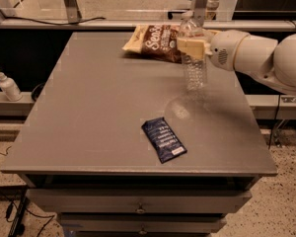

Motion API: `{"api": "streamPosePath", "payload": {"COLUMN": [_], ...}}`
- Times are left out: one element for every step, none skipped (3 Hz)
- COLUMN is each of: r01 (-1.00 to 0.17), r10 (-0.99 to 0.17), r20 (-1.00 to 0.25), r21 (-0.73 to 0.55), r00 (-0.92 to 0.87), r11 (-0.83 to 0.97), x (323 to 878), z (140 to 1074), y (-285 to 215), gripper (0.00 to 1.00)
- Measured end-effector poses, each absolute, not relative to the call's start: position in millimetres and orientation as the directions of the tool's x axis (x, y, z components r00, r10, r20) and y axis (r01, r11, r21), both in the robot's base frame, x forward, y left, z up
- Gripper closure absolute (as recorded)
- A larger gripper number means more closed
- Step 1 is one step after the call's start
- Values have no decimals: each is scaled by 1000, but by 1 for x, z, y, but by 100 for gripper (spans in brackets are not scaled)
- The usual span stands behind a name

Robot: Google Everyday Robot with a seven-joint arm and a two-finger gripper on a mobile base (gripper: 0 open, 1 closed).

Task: Place water bottle upright

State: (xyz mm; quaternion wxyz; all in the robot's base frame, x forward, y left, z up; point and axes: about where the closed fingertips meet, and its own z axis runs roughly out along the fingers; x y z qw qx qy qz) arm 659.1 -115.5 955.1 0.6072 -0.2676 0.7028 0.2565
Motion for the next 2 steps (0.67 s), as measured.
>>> {"api": "streamPosePath", "payload": {"r01": [-738, -785], "r10": [-31, -3], "r20": [-997, -999], "r21": [36, 30], "r00": [-76, -40], "r11": [673, 619], "x": [652, 644], "z": [952, 953], "y": [-126, -136], "gripper": [100, 100]}}
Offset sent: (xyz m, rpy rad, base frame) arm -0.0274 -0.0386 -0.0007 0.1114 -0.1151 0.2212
